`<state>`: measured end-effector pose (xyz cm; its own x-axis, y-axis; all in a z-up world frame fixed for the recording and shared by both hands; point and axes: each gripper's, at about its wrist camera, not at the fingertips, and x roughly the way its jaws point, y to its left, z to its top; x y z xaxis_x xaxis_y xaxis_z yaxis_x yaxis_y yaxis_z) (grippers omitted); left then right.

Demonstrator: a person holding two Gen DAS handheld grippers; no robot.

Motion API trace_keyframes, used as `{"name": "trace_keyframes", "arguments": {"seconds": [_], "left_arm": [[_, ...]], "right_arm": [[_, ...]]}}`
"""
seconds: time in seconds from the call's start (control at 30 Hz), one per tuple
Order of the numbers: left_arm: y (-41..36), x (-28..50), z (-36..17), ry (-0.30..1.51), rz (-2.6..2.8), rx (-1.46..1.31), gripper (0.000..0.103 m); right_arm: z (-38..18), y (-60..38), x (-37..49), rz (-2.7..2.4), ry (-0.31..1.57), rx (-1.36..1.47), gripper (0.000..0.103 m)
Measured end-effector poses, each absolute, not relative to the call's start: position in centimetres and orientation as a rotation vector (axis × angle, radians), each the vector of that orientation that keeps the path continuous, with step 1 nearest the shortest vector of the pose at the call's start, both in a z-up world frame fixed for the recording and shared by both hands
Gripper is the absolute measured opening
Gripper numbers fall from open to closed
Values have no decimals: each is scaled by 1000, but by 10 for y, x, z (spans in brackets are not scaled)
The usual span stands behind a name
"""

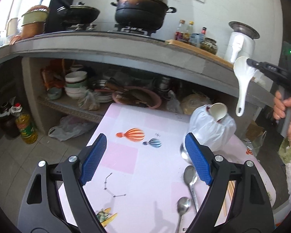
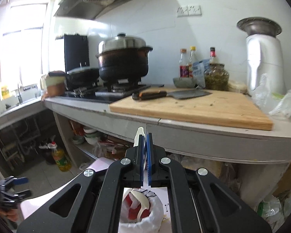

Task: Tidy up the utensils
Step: 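Lower the white rice spoon into the holder and open the right tool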

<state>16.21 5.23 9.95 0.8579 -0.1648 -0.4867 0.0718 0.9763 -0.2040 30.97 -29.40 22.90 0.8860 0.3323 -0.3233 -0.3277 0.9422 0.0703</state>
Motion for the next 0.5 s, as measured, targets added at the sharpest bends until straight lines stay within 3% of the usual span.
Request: {"name": "trace_keyframes", "arguments": {"seconds": [0.5], "left_arm": [[82, 154, 85, 562, -46, -222, 79]], "right_arm": [[145, -251, 364, 427, 403, -146, 3]]}}
